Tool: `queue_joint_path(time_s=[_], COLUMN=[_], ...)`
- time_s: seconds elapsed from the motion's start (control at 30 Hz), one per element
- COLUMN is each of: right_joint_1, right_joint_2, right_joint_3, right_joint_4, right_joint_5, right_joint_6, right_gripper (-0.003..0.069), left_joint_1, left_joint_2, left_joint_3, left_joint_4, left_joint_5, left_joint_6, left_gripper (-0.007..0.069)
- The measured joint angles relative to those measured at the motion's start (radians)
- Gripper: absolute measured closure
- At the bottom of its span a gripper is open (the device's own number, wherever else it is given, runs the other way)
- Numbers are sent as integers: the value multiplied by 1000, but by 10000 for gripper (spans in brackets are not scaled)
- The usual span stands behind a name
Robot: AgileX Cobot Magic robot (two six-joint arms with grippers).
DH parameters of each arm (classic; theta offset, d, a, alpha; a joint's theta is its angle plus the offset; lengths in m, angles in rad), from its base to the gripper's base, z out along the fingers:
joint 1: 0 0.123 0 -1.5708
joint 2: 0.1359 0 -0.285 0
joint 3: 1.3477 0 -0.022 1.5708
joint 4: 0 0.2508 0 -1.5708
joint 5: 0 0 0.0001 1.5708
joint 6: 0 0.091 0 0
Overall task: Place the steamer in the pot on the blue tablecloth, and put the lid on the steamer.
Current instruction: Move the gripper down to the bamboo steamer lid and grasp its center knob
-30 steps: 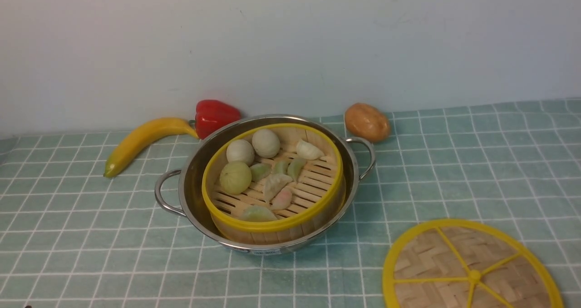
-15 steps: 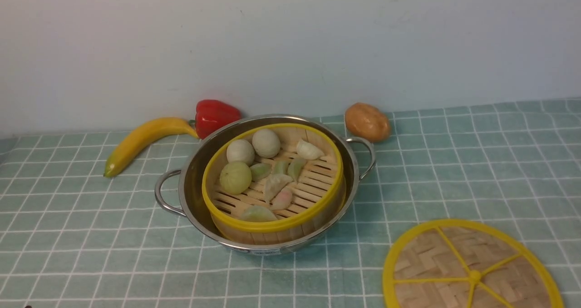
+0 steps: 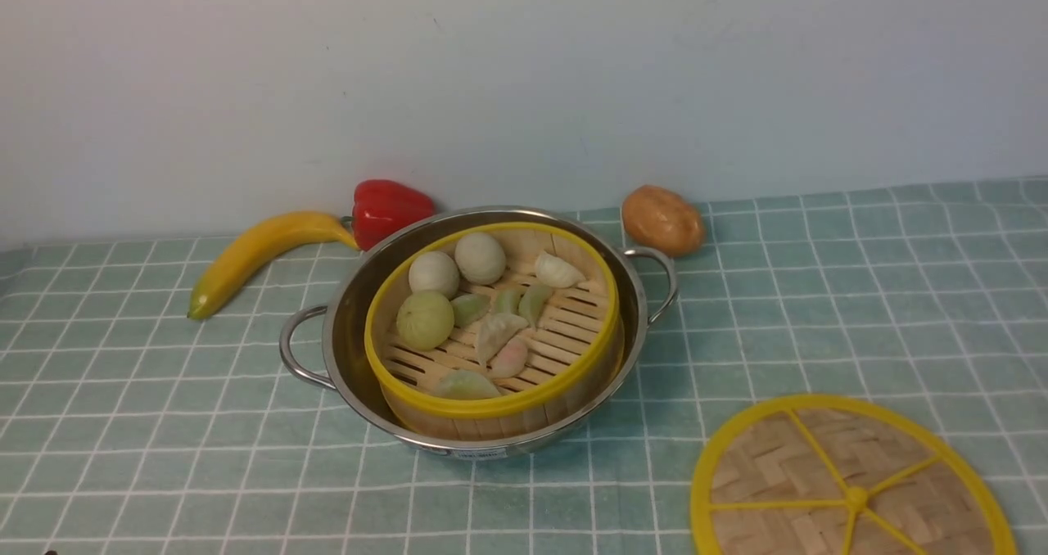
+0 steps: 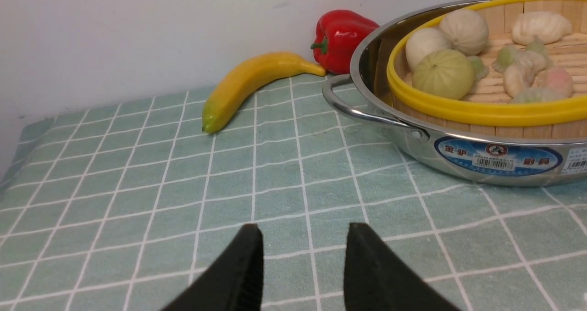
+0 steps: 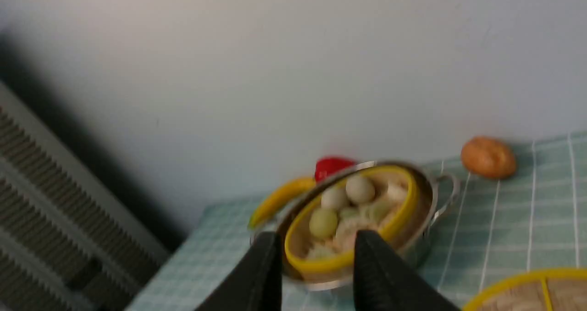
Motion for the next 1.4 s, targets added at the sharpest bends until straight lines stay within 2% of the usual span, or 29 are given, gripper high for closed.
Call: queue_joint_path(time_s=[0.07,0.1,0.2,0.3,0.33,0.43,0.57,0.67,0.77,0.8,0.83,0.9,0.93,1.0,1.17,1.4], right_joint_1=[0,0,0,0,0,0,17,94,144,186,186,237,241,273,293,293], right_joint_2=[38,38,214,314,418,624,853,1100,1211,1292,1302,1427,1436,1541,1635,1671], right_joint_3=[0,0,-1,-2,-2,-13,-77,-220,-299,-359,-366,-453,-453,-501,-510,-514], right_joint_4=[-31,-36,-153,-187,-208,-226,-249,-276,-312,-353,-358,-462,-462,-553,-590,-580], right_joint_5=[133,144,226,228,216,107,48,41,40,48,48,86,88,136,212,178], right_joint_6=[-108,-118,-296,-389,-470,-536,-521,-475,-439,-390,-382,-280,-280,-203,-155,-150], right_gripper=[416,416,416,416,415,400,366,335,328,326,325,324,324,324,333,352], left_joint_1=[0,0,0,0,0,0,0,0,0,0,0,0,0,0,0,0], left_joint_2=[0,0,0,0,0,0,0,0,0,0,0,0,0,0,0,0], left_joint_3=[0,0,0,0,0,0,0,0,0,0,0,0,0,0,0,0], left_joint_4=[0,0,0,0,0,0,0,0,0,0,0,0,0,0,0,0], left_joint_5=[0,0,0,0,0,0,0,0,0,0,0,0,0,0,0,0], left_joint_6=[0,0,0,0,0,0,0,0,0,0,0,0,0,0,0,0], left_gripper=[382,382,382,382,382,382,382,382,382,382,382,382,382,382,382,382])
